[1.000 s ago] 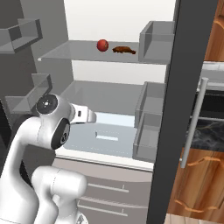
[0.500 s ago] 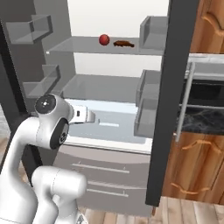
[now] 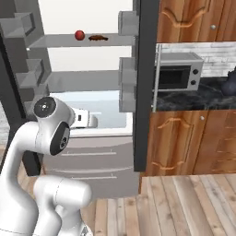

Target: Move the onion and chicken drumstick from the second highest shelf to the top shelf to make space. Then, place the pitcher from the counter on the cleared second highest shelf.

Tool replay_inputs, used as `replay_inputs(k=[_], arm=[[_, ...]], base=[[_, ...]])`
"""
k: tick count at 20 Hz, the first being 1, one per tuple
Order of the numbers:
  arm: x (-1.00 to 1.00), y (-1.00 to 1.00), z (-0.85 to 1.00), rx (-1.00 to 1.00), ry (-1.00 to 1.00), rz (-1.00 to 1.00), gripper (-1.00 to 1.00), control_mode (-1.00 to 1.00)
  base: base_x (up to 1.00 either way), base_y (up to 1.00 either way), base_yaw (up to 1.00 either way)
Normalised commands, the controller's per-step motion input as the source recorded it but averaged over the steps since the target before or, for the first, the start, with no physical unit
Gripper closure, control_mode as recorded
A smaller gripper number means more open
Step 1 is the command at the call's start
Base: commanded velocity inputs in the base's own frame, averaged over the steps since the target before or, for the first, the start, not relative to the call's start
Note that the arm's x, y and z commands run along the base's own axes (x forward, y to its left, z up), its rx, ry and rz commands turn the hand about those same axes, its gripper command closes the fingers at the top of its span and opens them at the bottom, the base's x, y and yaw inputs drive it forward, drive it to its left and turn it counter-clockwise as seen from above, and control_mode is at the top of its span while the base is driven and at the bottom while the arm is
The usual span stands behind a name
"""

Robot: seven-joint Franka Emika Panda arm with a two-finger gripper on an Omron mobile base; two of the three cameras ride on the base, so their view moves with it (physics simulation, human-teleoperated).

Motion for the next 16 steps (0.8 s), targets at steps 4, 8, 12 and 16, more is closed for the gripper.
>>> replay_inputs(k=[4, 8, 12, 16], arm=[[0.00, 0.00, 0.00, 0.00, 0.00, 0.00, -1.00, 1.00], [0.00, 0.00, 0.00, 0.00, 0.00, 0.00, -1.00, 1.00], [0.00, 0.00, 0.00, 0.00, 0.00, 0.00, -1.00, 1.00], [0.00, 0.00, 0.00, 0.00, 0.00, 0.00, -1.00, 1.00]], base=[[-0.03, 0.00, -0.45], [0.00, -0.10, -0.39], [0.10, -0.49, -0.29], [0.21, -0.75, -0.12]])
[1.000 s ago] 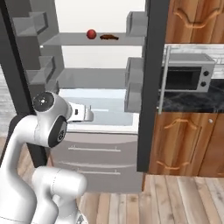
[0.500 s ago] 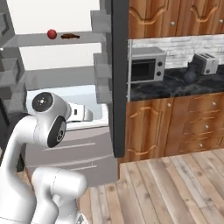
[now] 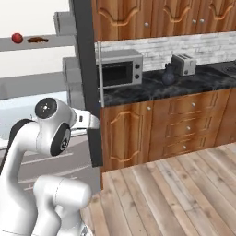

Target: Move the onion and chicken drumstick from the second highest shelf to the top shelf to make space. Then, place the pitcher from the counter on the cleared second highest shelf.

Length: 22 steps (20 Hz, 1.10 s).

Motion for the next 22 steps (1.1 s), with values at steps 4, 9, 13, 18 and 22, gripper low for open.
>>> replay_inputs(k=[4, 9, 13, 18, 22], arm=[[0.00, 0.00, 0.00, 0.00, 0.00, 0.00, -1.00, 1.00], [0.00, 0.00, 0.00, 0.00, 0.00, 0.00, -1.00, 1.00], [0.00, 0.00, 0.00, 0.00, 0.00, 0.00, -1.00, 1.00], [0.00, 0.00, 0.00, 0.00, 0.00, 0.00, -1.00, 1.00], [0.00, 0.00, 0.00, 0.00, 0.00, 0.00, -1.00, 1.00]], base=[[0.20, -0.96, -0.01], [0.30, -0.98, 0.00], [0.46, -0.71, 0.17], [0.59, -0.62, 0.36], [0.67, -0.49, 0.46]])
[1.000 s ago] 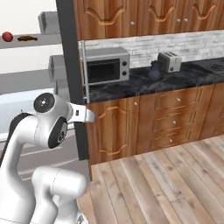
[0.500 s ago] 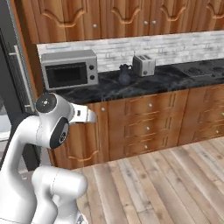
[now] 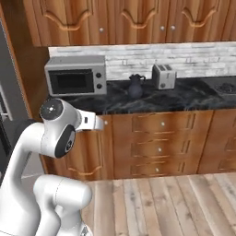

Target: Move the onion and chicken drumstick from the second highest shelf to the top shelf to make space. Then, place the pitcher from the counter on the cleared second highest shelf.

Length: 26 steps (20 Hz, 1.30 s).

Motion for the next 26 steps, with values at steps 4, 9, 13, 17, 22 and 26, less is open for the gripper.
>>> replay_inputs(k=[4, 9, 13, 17, 22, 26], arm=[[0.00, 0.00, 0.00, 0.00, 0.00, 0.00, -1.00, 1.00], [0.00, 0.00, 0.00, 0.00, 0.00, 0.00, -1.00, 1.00], [0.00, 0.00, 0.00, 0.00, 0.00, 0.00, -1.00, 1.00], [0.00, 0.00, 0.00, 0.00, 0.00, 0.00, -1.00, 1.00], [0.00, 0.00, 0.00, 0.00, 0.00, 0.00, -1.00, 1.00], [0.00, 0.00, 0.00, 0.00, 0.00, 0.00, -1.00, 1.00]], base=[[0.68, -0.54, 0.49], [0.69, -0.61, 0.47], [0.67, -0.64, 0.45], [0.63, -0.61, 0.44], [0.64, -0.60, 0.44], [0.50, -0.63, 0.42]])
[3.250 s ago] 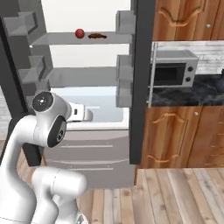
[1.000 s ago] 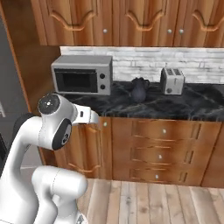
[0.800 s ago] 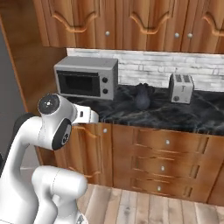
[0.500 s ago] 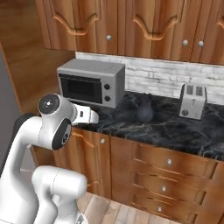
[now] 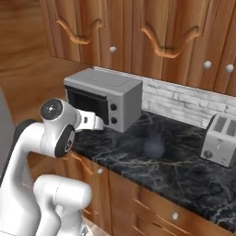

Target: Move the onion and chicken drumstick from the second highest shelf to the top shelf to make space. Then, place the pitcher from the counter on the cleared second highest shelf.

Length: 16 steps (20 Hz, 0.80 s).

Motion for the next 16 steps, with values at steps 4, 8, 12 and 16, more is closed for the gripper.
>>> replay_inputs(k=[4, 8, 12, 16], arm=[[0.00, 0.00, 0.00, 0.00, 0.00, 0.00, -1.00, 1.00], [0.00, 0.00, 0.00, 0.00, 0.00, 0.00, -1.00, 1.00], [0.00, -0.35, -0.30, 0.00, 0.00, 0.01, -1.00, -1.00], [0.25, -0.12, -0.12, 0.01, 0.00, 0.01, -1.00, -1.00]], base=[[0.11, -0.83, 0.32], [0.00, -0.82, 0.18], [0.00, 0.00, 0.00], [0.00, 0.00, 0.00]])
